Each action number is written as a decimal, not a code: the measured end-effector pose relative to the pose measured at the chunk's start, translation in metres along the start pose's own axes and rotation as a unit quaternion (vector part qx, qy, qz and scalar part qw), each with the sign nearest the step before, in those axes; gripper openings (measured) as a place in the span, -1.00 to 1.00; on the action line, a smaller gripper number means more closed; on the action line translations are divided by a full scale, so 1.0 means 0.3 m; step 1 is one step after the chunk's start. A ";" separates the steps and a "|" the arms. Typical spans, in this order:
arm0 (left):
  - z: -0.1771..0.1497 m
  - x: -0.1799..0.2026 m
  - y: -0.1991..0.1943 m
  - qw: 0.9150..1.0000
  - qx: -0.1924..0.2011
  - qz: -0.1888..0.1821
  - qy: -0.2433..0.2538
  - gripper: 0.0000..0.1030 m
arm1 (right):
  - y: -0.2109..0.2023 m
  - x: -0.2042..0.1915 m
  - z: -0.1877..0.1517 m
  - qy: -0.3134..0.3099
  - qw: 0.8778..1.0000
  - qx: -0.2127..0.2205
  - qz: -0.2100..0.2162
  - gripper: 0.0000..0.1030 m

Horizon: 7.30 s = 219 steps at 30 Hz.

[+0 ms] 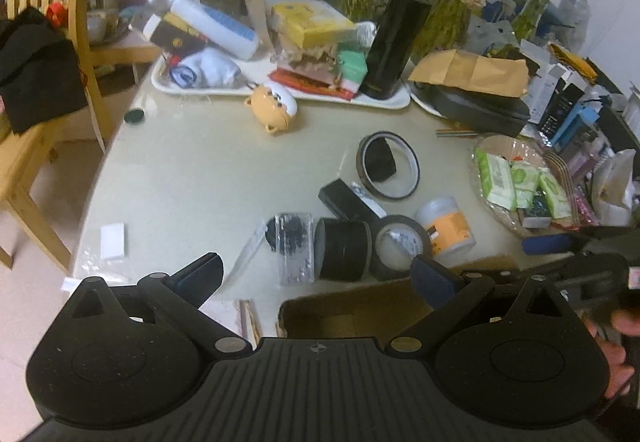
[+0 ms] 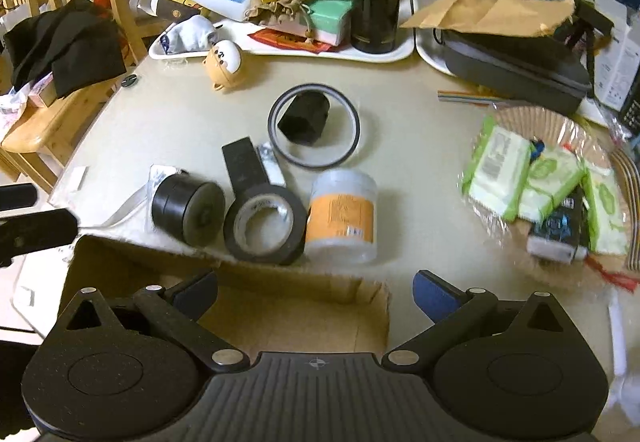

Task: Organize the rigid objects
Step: 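Reach the right gripper to the white orange-labelled jar and close on it, then lift the white jar with the right gripper toward the cardboard box, then grasp the solid black tape roll with the left gripper while the right holds the jar, then lower the black roll into the box with the left gripper while the right releases the jar there, then withdraw both open grippers up out of the cardboard box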

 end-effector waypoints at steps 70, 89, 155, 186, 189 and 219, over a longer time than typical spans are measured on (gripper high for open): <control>-0.013 0.033 -0.016 0.999 0.008 -0.040 -0.028 0.99 | 0.229 0.101 0.167 -0.009 0.998 -0.052 -0.015 0.11; -0.006 0.022 -0.022 0.999 0.026 -0.018 -0.013 0.99 | 0.015 0.095 0.211 0.001 1.000 0.014 -0.017 0.10; 0.055 0.121 -0.034 0.998 0.053 -0.004 0.018 -0.24 | -0.166 -0.037 0.056 -0.048 0.998 0.044 0.026 0.10; -0.168 0.083 0.033 0.996 -0.082 -0.004 0.040 -0.24 | -0.005 -0.081 -0.086 -0.050 0.997 -0.055 0.021 0.10; -0.161 0.095 0.036 0.996 -0.070 0.010 0.052 -0.23 | -0.005 -0.072 -0.086 -0.054 0.997 -0.053 0.013 0.11; -0.122 0.087 0.010 0.999 -0.014 0.009 0.031 0.35 | -0.039 -0.048 -0.044 -0.043 0.999 -0.011 -0.008 1.00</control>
Point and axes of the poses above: each gripper's, at about its wrist camera, not at the fingertips, and y roughly the way its jaws point, x to its right, z to its top, the point moved 4 cm from there along y, roughly the way its jaws point, and after that the axes turned 15 degrees about z, right-handed, at the moved point
